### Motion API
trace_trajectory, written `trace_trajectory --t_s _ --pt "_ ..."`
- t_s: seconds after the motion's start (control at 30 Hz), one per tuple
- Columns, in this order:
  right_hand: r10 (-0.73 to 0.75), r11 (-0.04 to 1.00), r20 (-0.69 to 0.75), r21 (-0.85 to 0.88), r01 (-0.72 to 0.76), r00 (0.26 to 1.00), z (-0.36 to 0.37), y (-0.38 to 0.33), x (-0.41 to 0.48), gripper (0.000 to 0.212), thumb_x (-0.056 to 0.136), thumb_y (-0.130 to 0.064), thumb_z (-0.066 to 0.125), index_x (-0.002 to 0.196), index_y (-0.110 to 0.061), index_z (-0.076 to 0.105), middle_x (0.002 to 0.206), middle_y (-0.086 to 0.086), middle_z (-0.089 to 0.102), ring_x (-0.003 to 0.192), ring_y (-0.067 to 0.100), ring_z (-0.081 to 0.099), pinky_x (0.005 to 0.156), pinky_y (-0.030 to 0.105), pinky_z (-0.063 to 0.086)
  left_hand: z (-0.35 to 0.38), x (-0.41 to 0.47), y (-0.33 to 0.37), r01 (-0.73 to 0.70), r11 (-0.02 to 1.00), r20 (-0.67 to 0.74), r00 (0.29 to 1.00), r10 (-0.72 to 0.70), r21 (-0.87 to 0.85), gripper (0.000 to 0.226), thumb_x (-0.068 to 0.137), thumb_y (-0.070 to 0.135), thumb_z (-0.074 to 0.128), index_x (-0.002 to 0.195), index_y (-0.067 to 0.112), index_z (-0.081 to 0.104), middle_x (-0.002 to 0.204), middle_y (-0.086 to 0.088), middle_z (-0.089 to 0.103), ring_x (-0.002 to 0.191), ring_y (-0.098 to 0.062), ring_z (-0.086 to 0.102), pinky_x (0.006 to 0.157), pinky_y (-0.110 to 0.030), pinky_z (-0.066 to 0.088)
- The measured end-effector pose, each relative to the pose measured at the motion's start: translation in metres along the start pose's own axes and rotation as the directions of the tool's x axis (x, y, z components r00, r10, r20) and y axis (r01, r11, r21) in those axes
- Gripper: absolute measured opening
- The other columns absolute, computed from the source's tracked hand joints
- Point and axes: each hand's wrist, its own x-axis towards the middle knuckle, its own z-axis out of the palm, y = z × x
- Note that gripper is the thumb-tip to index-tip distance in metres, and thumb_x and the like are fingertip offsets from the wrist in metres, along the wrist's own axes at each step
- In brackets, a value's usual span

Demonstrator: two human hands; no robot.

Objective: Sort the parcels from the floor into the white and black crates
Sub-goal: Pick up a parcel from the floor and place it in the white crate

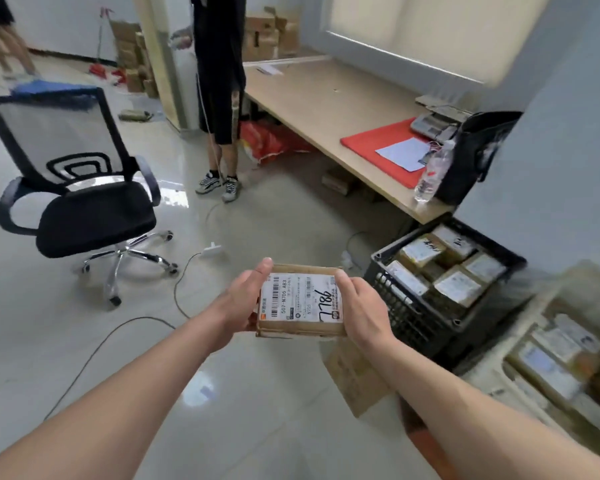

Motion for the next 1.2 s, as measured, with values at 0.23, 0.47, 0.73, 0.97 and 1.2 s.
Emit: trace_trajectory --t_s 0.23,0.47,0.73,0.97,1.2 --pt "0.086 0.996 -0.154 0.046 -0.08 0.984 -0.153 0.072 0.023 0.047 0.102 -0.062 0.037 0.1 -0.024 0.065 0.093 -0.008 0.067 0.087 0.01 0.061 0.069 0.028 0.04 0.167 0.046 0.048 -0.039 0.996 0.151 0.988 0.026 0.08 0.054 0.106 0.052 0.028 0.092 0.017 0.067 0.061 0.007 0.071 0.06 -0.014 0.067 0.092 -0.048 0.054" --pt "0.219 0.975 -0.307 0.107 -0.195 0.926 -0.258 0.136 0.029 0.047 0.102 -0.063 0.037 0.095 -0.023 0.062 0.091 -0.005 0.066 0.085 0.011 0.061 0.069 0.03 0.042 0.293 0.095 0.072 -0.034 0.974 0.328 0.944 -0.042 0.222 0.062 0.102 0.064 0.031 0.108 0.015 0.07 0.078 -0.002 0.077 0.081 -0.027 0.074 0.095 -0.053 0.056" --pt "0.389 0.92 -0.508 0.175 -0.35 0.768 -0.338 0.204 0.034 0.055 0.1 -0.066 0.035 0.104 -0.021 0.066 0.098 -0.007 0.068 0.091 0.011 0.063 0.072 0.031 0.043 0.42 0.151 0.085 -0.117 0.943 0.587 0.804 -0.095 0.313 0.054 0.096 0.07 0.037 0.121 0.029 0.063 0.107 -0.001 0.076 0.102 -0.024 0.071 0.097 -0.052 0.055" --pt "0.54 0.835 -0.606 0.296 -0.464 0.584 -0.382 0.248 0.015 0.07 0.089 -0.08 0.033 0.106 -0.023 0.069 0.098 -0.007 0.075 0.092 0.013 0.069 0.089 0.043 0.056 0.516 0.168 0.084 -0.146 0.911 0.735 0.645 -0.208 0.385 0.055 0.094 0.071 0.041 0.123 0.03 0.065 0.109 0.004 0.076 0.103 -0.019 0.071 0.096 -0.047 0.056" --pt "0.603 0.784 -0.604 0.331 -0.525 0.521 -0.426 0.278 0.001 0.041 0.103 -0.058 0.04 0.094 -0.029 0.067 0.094 -0.013 0.071 0.094 0.008 0.066 0.085 0.034 0.052 0.586 0.163 0.073 -0.173 0.875 0.792 0.53 -0.303 0.451 0.051 0.099 0.068 0.033 0.112 0.031 0.064 0.115 0.007 0.073 0.111 -0.018 0.065 0.105 -0.044 0.045"
